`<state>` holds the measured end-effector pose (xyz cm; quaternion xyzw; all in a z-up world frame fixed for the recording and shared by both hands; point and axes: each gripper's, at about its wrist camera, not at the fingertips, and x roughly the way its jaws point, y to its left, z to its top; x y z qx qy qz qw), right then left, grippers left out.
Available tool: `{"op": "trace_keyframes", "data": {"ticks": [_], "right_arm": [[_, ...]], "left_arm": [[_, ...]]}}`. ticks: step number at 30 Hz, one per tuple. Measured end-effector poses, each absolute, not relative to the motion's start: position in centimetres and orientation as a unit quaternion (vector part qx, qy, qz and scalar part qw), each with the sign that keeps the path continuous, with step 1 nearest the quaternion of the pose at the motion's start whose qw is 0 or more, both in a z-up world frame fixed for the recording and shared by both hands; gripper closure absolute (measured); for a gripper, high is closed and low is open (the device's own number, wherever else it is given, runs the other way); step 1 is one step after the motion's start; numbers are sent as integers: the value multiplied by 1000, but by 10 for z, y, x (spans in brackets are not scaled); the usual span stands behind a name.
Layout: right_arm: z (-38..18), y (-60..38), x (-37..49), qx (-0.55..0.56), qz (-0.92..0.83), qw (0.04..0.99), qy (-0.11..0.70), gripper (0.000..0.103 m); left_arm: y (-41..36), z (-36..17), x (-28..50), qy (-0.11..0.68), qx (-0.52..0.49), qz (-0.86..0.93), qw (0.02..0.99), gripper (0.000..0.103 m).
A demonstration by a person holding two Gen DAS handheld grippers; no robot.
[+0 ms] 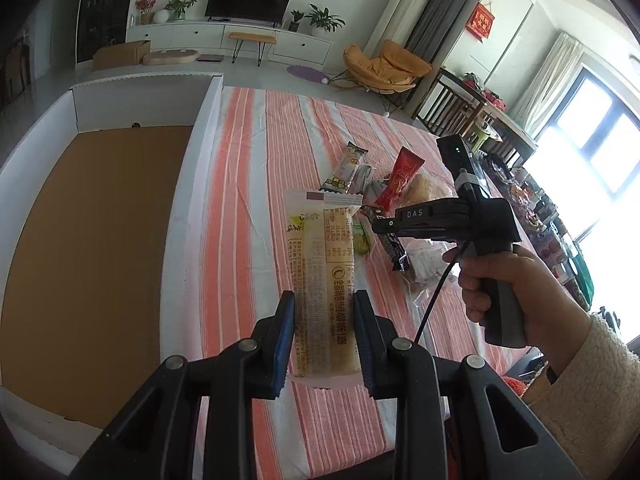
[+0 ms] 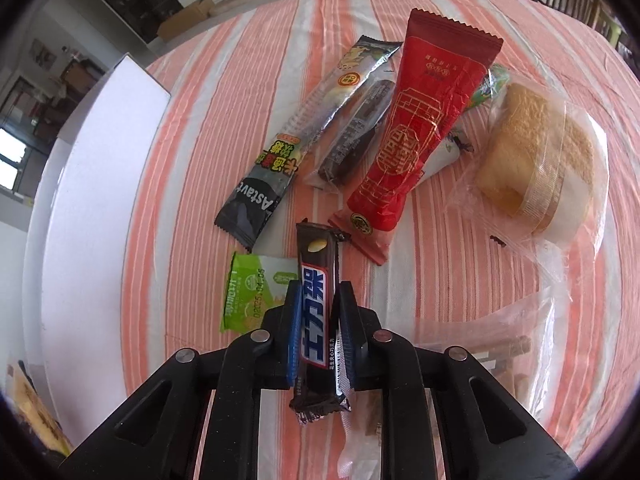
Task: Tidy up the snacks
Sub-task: 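Carry both bars over the cardboard box and open both grippers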
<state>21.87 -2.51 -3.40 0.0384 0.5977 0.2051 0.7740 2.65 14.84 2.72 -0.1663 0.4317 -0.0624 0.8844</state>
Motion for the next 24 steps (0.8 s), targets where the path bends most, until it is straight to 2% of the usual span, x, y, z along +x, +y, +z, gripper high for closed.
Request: {"op": "trace_keyframes", "data": {"ticks": [6, 9, 15, 19, 20, 21, 22, 23, 24], "right_arm": [[5, -57, 197, 116, 219, 788, 563, 85], [33, -42, 173, 145, 271, 775, 552, 85], [86, 63, 115, 177, 436, 708, 527, 85], [94, 131, 87, 152, 491, 686, 516, 83], [88, 143, 84, 142, 492, 686, 517, 75], [82, 151, 84, 132, 485, 689, 522, 70], [76, 152, 85, 127, 476, 694, 525, 51], [72, 147, 86, 127, 469, 700, 524, 47], [68, 139, 88, 129, 463, 708, 518, 47]], "left_arm": [[188, 50, 18, 408, -197, -54, 890, 75], [222, 63, 10, 393, -198, -18, 898, 75], [293, 57, -14, 393, -189, 98, 894, 75], [320, 33, -24, 423, -166, 155, 877, 75], [322, 25, -24, 436, -157, 166, 870, 73], [323, 19, -23, 446, -153, 174, 865, 64], [324, 14, -22, 452, -150, 179, 861, 52], [323, 10, -22, 453, -148, 181, 860, 47], [321, 8, -22, 450, -145, 181, 863, 39]]}}
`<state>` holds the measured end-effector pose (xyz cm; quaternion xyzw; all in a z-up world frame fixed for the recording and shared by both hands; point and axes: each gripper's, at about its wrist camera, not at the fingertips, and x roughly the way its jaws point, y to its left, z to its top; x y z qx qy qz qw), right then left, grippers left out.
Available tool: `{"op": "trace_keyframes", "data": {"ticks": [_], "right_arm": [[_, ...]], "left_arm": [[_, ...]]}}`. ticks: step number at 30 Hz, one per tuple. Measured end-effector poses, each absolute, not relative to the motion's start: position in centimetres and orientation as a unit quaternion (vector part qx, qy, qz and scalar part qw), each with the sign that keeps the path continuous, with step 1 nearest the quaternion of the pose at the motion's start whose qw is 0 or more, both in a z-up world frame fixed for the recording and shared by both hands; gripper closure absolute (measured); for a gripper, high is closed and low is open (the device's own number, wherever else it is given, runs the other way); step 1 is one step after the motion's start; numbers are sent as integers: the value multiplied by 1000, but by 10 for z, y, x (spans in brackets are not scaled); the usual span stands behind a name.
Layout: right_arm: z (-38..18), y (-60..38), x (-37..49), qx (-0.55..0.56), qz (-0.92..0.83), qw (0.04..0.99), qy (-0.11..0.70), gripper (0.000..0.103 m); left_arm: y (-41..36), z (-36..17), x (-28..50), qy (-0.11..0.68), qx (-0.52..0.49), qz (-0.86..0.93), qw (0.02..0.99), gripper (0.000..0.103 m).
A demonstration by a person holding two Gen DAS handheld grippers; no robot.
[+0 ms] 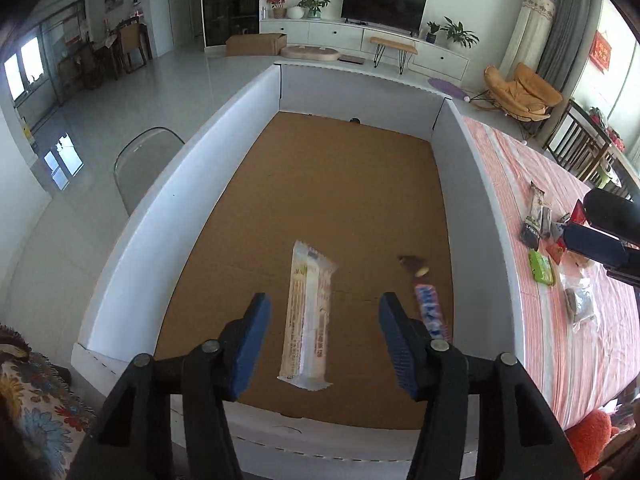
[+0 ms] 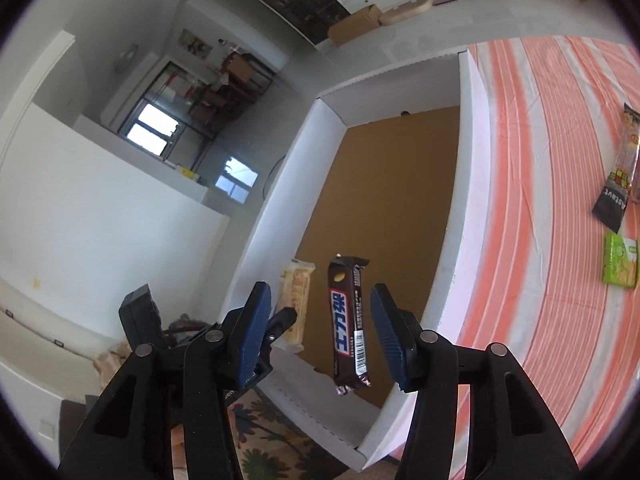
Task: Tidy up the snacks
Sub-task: 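Carry both bars over the cardboard box and open both grippers, then move both tools back over the table toward the green cracker pack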
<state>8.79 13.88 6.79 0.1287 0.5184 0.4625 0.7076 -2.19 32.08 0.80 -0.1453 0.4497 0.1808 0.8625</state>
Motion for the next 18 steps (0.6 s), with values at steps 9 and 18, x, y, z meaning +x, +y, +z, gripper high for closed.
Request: {"op": "trace_keyframes", "data": {"ticks": [9, 18], "right_arm": [[13, -35, 76, 68, 185, 873, 447, 37], [-48, -175, 62, 134, -6, 880, 455, 36]], "left_arm": [[243, 23, 10, 382, -100, 97, 914, 28], [179, -2, 40, 429, -20, 97, 898, 28]]}}
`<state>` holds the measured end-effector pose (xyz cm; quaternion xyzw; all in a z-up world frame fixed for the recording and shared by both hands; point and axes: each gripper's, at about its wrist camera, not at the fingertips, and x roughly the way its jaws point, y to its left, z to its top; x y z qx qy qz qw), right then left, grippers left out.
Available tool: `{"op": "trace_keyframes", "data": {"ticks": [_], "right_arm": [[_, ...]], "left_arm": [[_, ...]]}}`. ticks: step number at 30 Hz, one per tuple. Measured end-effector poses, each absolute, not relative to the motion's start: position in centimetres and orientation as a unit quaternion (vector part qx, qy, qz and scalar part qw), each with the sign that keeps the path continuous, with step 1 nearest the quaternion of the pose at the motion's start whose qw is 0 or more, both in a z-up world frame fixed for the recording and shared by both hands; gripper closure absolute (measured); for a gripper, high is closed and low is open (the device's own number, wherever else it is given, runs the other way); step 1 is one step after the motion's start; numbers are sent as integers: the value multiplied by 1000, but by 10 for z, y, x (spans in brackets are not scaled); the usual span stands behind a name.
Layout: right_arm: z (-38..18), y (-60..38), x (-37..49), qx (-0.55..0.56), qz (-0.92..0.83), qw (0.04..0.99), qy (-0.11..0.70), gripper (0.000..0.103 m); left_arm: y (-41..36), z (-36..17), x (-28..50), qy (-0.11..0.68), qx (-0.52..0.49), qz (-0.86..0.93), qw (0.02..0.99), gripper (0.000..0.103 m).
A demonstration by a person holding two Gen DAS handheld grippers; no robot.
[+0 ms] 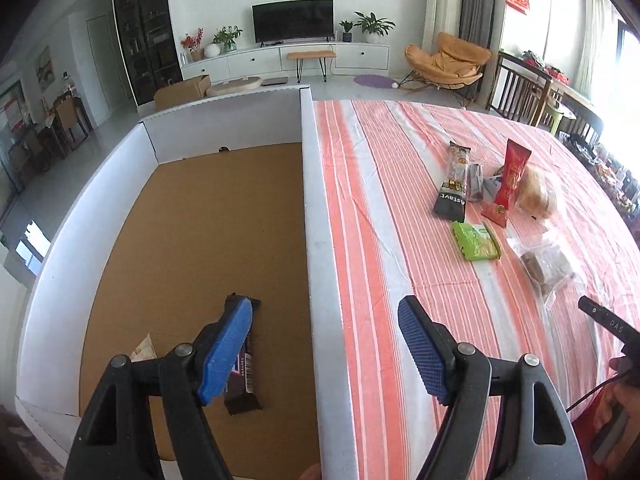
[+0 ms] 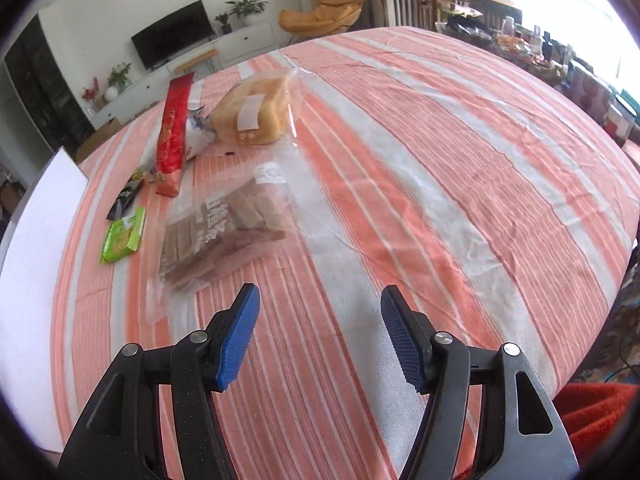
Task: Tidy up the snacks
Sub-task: 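Move both tools back over the table toward the green cracker pack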
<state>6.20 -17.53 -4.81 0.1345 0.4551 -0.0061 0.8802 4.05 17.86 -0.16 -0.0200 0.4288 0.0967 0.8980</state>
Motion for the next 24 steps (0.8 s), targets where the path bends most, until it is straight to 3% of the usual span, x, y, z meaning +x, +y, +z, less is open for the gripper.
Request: {"op": "trace_keyframes", "data": {"ticks": [8, 13, 16, 18, 19, 24], "right_arm": [[-46, -183, 73, 135, -7, 885, 446, 36], [-47, -175, 56, 125, -13, 887, 445, 36], [-44, -178, 48, 131, -17, 891, 435, 36], [-41, -178, 45, 131, -19, 894, 427, 36], [-40, -178, 45, 129, -21, 895, 426, 36], [-41, -178, 44, 128, -31, 896, 424, 36]], "left_arm": [[169, -7, 26, 435, -8, 115, 893, 28], [142, 26, 13, 341, 28, 175, 923, 27], [111, 50, 6, 287, 48, 156, 944, 20], [90, 59, 4, 272, 48, 115, 954, 9], [80, 60, 6, 278, 44, 89, 955, 4], [36, 23, 35, 364, 11, -15, 931, 3]]}}
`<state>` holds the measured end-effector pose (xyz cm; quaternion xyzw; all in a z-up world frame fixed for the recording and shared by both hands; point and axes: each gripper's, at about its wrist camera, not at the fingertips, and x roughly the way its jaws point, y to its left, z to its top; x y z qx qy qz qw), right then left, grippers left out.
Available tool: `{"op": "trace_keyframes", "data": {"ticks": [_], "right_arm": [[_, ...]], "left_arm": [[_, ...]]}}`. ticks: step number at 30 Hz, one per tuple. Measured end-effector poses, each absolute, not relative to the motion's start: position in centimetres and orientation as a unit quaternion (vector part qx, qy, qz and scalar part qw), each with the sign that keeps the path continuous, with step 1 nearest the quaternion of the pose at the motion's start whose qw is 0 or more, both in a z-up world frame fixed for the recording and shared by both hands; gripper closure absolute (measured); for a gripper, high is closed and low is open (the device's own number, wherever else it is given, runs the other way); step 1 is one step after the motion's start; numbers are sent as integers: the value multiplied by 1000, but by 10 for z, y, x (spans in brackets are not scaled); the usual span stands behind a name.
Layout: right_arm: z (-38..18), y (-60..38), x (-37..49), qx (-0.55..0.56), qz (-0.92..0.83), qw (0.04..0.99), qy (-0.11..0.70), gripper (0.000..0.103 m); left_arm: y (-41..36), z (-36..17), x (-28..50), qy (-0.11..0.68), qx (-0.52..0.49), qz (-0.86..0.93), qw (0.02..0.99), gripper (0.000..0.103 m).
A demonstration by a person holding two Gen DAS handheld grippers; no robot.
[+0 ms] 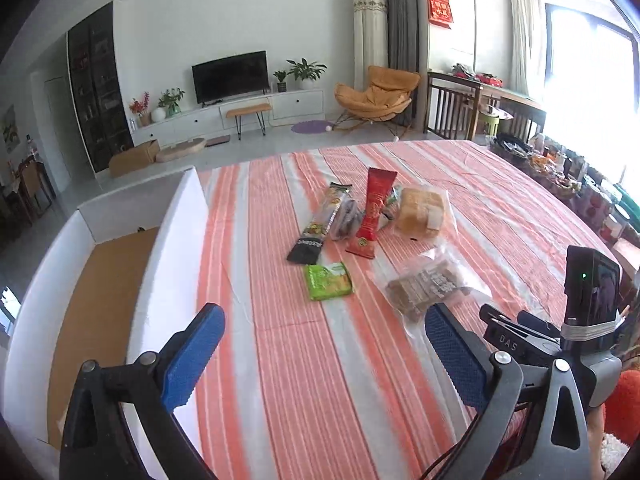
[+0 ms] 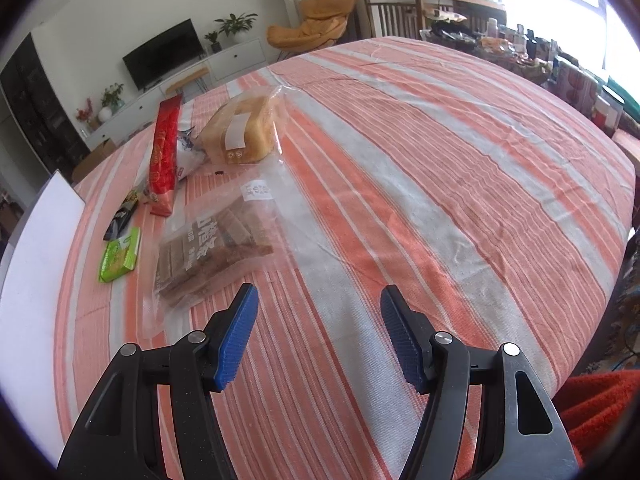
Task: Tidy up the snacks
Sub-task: 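Move both tools back over the table toward the green cracker pack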
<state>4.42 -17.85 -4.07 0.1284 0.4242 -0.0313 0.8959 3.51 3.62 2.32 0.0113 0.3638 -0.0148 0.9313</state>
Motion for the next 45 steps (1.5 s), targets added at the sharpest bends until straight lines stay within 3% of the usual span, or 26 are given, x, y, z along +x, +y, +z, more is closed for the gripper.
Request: {"op": "trace_keyframes", "data": {"ticks": [6, 11, 19, 45], "right_arm": [[-42, -190, 42, 151, -45, 894, 420, 36], [-47, -194, 45, 163, -47, 887, 430, 34], [-52, -195, 48, 170, -45, 884, 433, 27], [-53, -186, 50, 144, -41, 885, 441, 19]], "left_arm": [[7, -62, 75, 465, 18, -45, 884, 4], [2, -97, 86, 479, 17, -36, 877, 3], [4, -102, 94, 458, 20, -44, 888, 0], [6, -105, 90, 446, 18, -39, 894, 0]]}}
